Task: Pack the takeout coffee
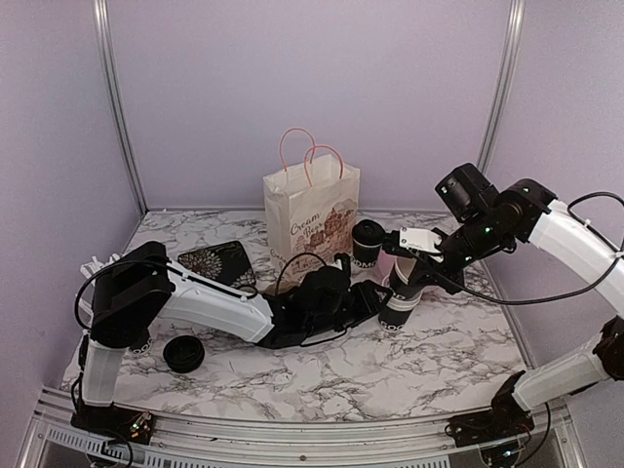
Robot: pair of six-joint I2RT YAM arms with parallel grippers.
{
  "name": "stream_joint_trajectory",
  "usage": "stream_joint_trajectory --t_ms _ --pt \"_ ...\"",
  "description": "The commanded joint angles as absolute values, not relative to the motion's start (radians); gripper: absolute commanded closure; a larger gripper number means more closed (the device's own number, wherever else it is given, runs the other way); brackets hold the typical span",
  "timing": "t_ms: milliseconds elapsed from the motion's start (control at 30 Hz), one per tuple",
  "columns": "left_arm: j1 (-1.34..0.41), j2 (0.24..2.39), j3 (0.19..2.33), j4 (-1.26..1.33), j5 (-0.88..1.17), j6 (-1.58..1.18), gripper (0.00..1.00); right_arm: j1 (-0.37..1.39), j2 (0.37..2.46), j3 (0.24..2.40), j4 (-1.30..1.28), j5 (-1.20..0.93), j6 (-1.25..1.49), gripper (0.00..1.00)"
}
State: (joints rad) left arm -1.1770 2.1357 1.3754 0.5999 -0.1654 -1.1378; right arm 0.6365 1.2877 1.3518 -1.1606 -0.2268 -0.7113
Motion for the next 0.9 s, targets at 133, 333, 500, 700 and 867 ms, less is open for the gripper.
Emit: stream_joint_trajectory --t_ms 133,333,500,700,867 --pt "-1.164 2.16 1.375 0.508 -0.188 -1.099 0.44 0.667 1.249 1.378 -1.107 -0.307 -0.718 1.0" --pt "-1.176 2.096 1.375 0.512 -0.211 -1.012 0.41 0.659 1.249 1.42 -1.108 -0.278 -0.715 1.0" --pt "-1.181 1.976 1.308 0.528 -0.251 -0.933 0.35 0.65 1.247 1.466 -1.119 -0.288 -0.732 1.0" --pt "-1.169 1.772 1.135 0.513 -0.35 -0.805 0.29 0.662 1.267 1.478 -1.127 -0.359 -0.769 1.0" --pt "-1.139 1.633 1.021 0.395 -0.408 -0.707 0.24 0.751 1.325 1.444 -1.123 -0.301 -0.789 1.0"
